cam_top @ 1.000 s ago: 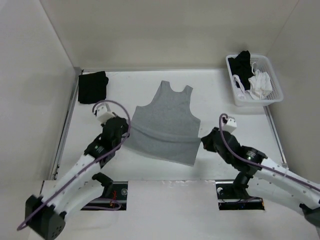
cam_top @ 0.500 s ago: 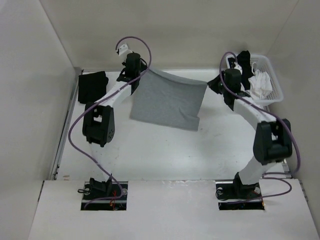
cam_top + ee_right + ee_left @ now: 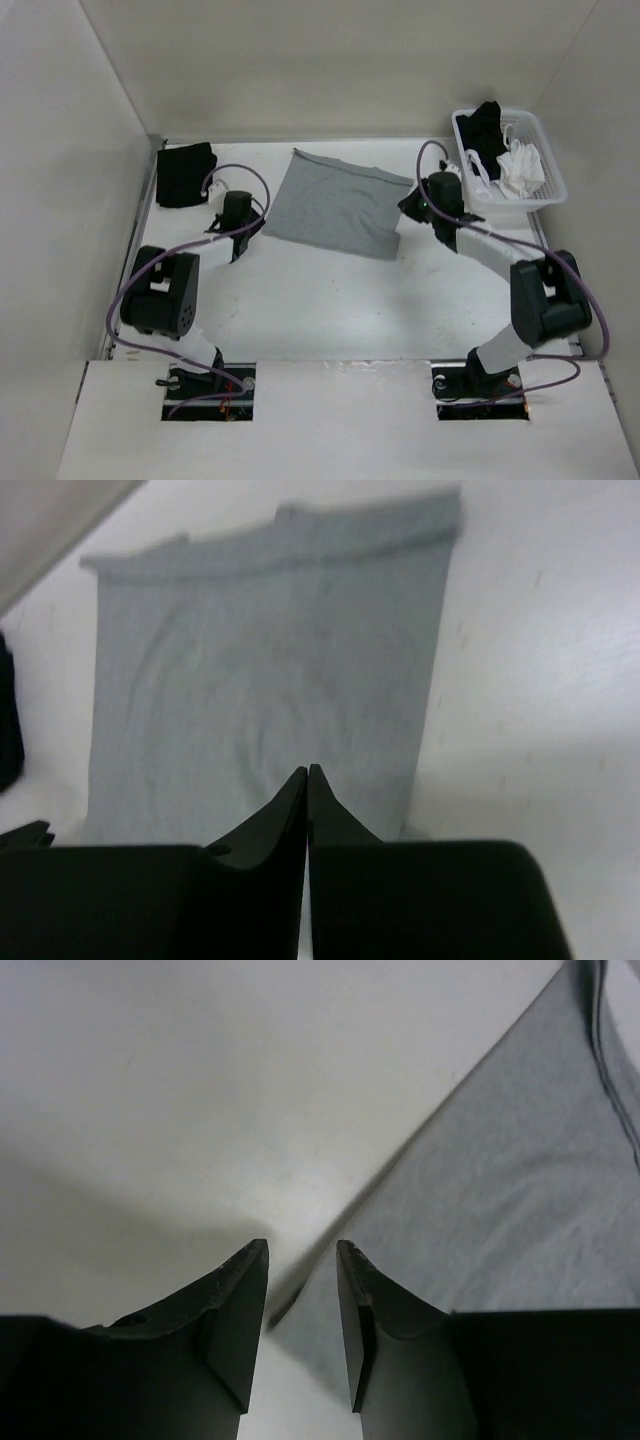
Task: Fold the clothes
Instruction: Fold the tank top
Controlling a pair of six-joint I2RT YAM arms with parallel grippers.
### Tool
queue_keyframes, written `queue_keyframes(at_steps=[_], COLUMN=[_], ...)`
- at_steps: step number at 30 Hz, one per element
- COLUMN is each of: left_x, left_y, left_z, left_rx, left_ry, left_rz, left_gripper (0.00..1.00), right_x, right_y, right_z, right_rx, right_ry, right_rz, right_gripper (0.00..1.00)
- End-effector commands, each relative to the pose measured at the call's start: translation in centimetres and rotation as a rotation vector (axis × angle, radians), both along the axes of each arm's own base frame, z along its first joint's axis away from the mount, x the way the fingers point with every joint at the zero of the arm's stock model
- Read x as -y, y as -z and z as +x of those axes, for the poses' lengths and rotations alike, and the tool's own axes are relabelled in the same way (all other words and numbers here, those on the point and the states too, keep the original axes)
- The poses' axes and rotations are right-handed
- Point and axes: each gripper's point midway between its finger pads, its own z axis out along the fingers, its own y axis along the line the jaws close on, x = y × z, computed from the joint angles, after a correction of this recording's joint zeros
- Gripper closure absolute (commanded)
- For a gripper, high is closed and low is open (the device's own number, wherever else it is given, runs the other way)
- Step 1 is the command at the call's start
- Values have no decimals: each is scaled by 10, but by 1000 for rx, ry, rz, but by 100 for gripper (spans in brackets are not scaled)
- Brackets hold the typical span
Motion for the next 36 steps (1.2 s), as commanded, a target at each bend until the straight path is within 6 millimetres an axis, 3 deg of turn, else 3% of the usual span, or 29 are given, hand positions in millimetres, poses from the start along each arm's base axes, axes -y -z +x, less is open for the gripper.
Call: queue_keyframes(at_steps=[1,3,6,12,15,21,26,31,36], left_x=[-3,-2,2,15,19,23,20,23,18], left_y=[-36,-27,-23,-10,-5,7,17,28,27], left_z=[-16,-30,-33,-34,-32,-26,-20,-20,-27], left_rx=[181,160,177,142,128,86,68,43,45], left_ry=[-42,-3,26,77,86,75,50,37,17], left_rz=[-113,-135,-185,-246,-250,-236,-225,-236,-225], left_gripper=[69,65,61,57,56,60,75,93,96], right_x=[-31,-39,-45,-30,-23,-24,-20,-15,-17], right_y=[-15,-2,10,34,46,51,56,68,78], right_z=[-42,-70,-99,-127,-132,-133,-135,-133,-128], right_rx=[112,107,105,70,49,46,30,-25,-73], right_ry=[-56,-70,-95,-86,-71,-69,-45,-8,3], right_rz=[51,86,109,104,100,119,120,113,132], right_gripper=[98,98,94,74,66,65,64,57,57])
